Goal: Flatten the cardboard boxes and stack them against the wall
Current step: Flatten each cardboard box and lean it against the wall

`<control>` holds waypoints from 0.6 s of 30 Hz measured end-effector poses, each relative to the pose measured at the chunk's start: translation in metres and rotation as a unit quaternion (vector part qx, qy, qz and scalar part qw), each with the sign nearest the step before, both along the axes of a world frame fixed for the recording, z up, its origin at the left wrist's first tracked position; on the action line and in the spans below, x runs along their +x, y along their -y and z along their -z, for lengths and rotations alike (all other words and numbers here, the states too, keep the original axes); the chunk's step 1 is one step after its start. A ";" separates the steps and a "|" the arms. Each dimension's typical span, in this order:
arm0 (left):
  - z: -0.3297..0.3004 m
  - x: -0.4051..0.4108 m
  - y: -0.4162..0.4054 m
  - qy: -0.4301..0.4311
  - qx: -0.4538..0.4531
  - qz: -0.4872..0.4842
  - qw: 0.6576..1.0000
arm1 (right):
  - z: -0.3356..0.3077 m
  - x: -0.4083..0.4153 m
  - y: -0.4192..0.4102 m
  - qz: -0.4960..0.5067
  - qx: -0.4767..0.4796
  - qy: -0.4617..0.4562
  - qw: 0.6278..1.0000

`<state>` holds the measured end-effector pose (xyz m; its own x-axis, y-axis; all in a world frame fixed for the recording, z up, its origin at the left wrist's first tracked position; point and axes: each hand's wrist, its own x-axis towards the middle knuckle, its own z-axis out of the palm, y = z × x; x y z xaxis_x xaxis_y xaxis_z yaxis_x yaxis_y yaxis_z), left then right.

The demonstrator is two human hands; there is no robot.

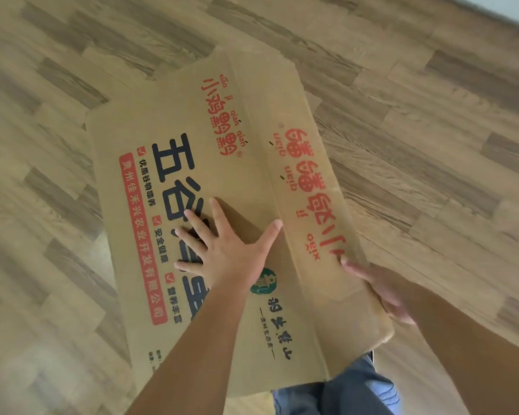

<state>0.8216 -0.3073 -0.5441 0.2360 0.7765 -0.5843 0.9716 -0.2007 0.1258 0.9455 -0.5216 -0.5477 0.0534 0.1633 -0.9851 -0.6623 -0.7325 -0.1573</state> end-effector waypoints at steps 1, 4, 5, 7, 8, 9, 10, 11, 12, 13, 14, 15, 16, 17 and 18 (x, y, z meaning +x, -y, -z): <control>-0.001 -0.002 -0.001 0.010 -0.006 0.000 1.000 | -0.011 0.017 0.005 -0.018 0.024 -0.001 1.000; -0.013 -0.002 0.003 0.042 -0.039 0.028 0.998 | -0.052 0.061 -0.007 -0.096 0.094 0.079 0.988; -0.020 0.001 0.006 0.050 -0.054 0.040 0.996 | -0.069 0.066 -0.019 -0.126 0.120 0.118 0.978; -0.036 0.011 0.009 0.073 -0.079 0.042 0.993 | -0.103 0.070 -0.041 -0.210 0.155 0.196 0.945; -0.047 0.016 0.007 0.089 -0.082 0.034 0.992 | -0.119 0.068 -0.051 -0.236 0.167 0.226 0.930; -0.060 0.020 0.003 0.106 -0.080 0.015 0.991 | -0.136 0.066 -0.060 -0.249 0.179 0.247 0.919; -0.070 0.021 -0.002 0.128 -0.076 -0.010 0.989 | -0.154 0.063 -0.068 -0.258 0.192 0.258 0.911; -0.084 0.019 -0.008 0.158 -0.072 -0.039 0.984 | -0.176 0.058 -0.077 -0.263 0.210 0.267 0.903; -0.096 0.013 -0.014 0.196 -0.070 -0.057 0.977 | -0.196 0.052 -0.085 -0.271 0.226 0.267 0.897; -0.108 0.005 -0.018 0.242 -0.077 -0.072 0.964 | -0.215 0.045 -0.092 -0.279 0.246 0.264 0.890; -0.124 -0.003 -0.023 0.299 -0.097 -0.096 0.944 | -0.232 0.039 -0.098 -0.293 0.263 0.265 0.880; -0.135 -0.010 -0.025 0.350 -0.123 -0.127 0.920 | -0.243 0.032 -0.103 -0.303 0.276 0.265 0.873; -0.152 -0.014 -0.027 0.392 -0.143 -0.150 0.896 | -0.256 0.025 -0.107 -0.312 0.277 0.266 0.869; -0.163 -0.017 -0.027 0.420 -0.159 -0.161 0.879 | -0.262 0.017 -0.109 -0.321 0.275 0.266 0.866; -0.176 -0.018 -0.027 0.436 -0.169 -0.169 0.868 | -0.265 0.008 -0.110 -0.324 0.271 0.268 0.866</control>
<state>0.8037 -0.2801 -0.3684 0.4952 0.7067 -0.5052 0.4739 0.2677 0.8389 0.9531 -0.4117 -0.2823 0.2035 0.7603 -0.6169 0.1353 -0.6458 -0.7514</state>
